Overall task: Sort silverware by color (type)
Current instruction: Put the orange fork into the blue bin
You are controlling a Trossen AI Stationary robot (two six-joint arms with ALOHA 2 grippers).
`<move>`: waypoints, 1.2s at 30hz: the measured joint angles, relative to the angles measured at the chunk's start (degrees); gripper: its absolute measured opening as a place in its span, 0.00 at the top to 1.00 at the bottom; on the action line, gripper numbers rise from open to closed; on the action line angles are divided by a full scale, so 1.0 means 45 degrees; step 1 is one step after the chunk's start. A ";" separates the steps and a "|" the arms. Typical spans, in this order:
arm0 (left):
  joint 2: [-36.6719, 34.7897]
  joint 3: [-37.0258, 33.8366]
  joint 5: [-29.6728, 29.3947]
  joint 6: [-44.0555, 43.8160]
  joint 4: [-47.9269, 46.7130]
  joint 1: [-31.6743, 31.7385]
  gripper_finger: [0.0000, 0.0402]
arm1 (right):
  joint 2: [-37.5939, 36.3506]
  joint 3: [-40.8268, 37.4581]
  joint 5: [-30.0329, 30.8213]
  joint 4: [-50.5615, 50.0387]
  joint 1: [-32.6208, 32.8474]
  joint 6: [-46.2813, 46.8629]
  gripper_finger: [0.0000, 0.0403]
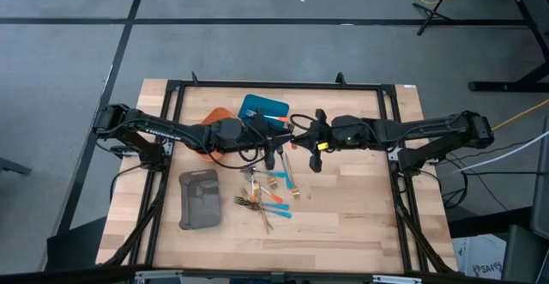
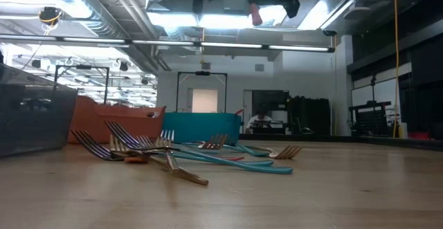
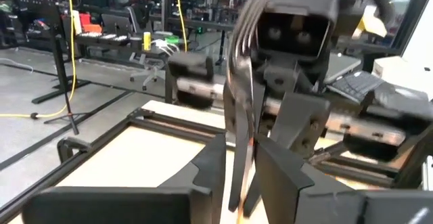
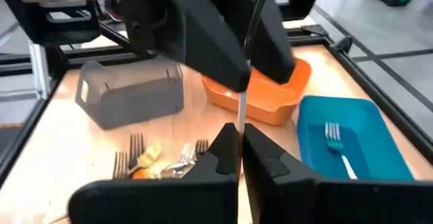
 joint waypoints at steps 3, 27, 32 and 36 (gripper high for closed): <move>0.0000 0.0000 0.0011 0.0000 -0.0537 0.0000 0.82 | 0.0000 0.0401 0.0119 -0.0450 0.0000 -0.0009 1.00; 0.0010 -0.0005 0.0112 -0.1877 -0.8938 -0.0148 0.82 | 0.1227 0.3936 -0.2059 -0.4994 -0.4408 -0.0683 1.00; 0.0010 -0.0005 0.0068 -0.2021 -0.8949 -0.0209 0.82 | 0.2982 0.4916 -0.4337 -0.5845 -0.5607 -0.0422 1.00; 0.0010 -0.0005 0.0053 -0.2021 -0.8939 -0.0204 0.82 | 0.4570 0.6046 -0.6074 -0.6885 -0.6223 -0.0271 1.00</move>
